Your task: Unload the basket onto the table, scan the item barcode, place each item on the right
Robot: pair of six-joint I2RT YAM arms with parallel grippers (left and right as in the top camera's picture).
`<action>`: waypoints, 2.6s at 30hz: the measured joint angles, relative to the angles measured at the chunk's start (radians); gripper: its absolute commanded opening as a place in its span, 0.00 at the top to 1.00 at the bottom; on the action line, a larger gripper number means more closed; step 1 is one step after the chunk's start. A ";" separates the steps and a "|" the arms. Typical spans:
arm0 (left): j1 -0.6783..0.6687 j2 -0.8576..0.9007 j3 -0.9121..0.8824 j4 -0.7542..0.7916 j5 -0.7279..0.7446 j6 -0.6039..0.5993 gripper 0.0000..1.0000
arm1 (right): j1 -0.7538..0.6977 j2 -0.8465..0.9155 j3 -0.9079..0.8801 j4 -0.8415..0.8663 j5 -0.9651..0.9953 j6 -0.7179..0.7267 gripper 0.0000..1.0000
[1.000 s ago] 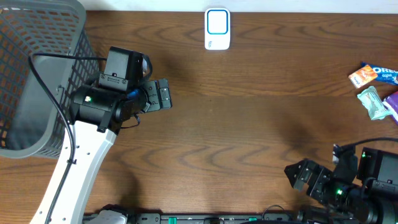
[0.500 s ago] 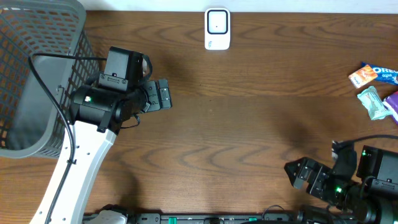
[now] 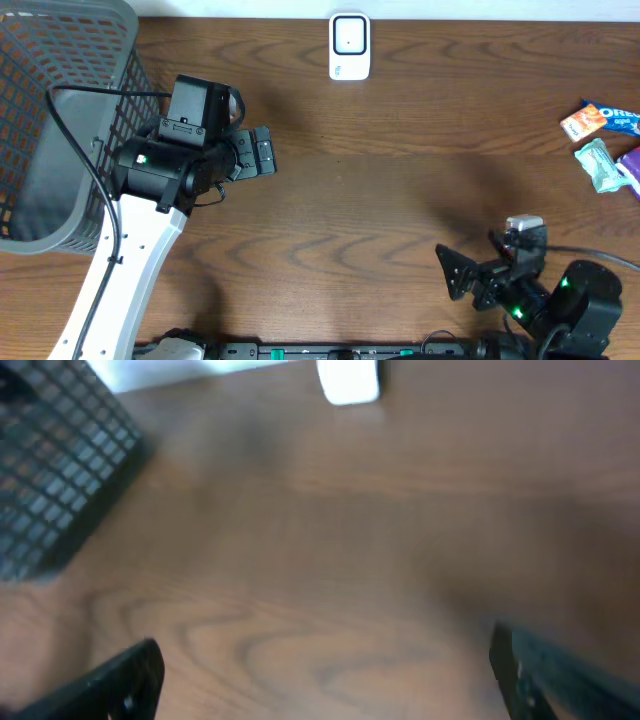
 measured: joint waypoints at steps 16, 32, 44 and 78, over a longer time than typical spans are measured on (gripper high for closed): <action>0.000 0.000 0.000 -0.001 0.000 0.000 0.02 | 0.043 -0.235 -0.427 0.689 -0.008 -0.021 0.01; 0.000 0.000 0.000 -0.001 0.000 0.000 0.02 | 0.149 -0.311 -0.618 0.936 0.243 0.015 0.01; 0.000 0.000 0.000 -0.001 0.000 0.000 0.02 | 0.152 -0.312 -0.638 0.825 0.455 0.076 0.01; 0.000 0.000 0.000 -0.001 0.000 0.000 0.02 | 0.150 -0.311 -0.638 0.812 0.542 -0.039 0.01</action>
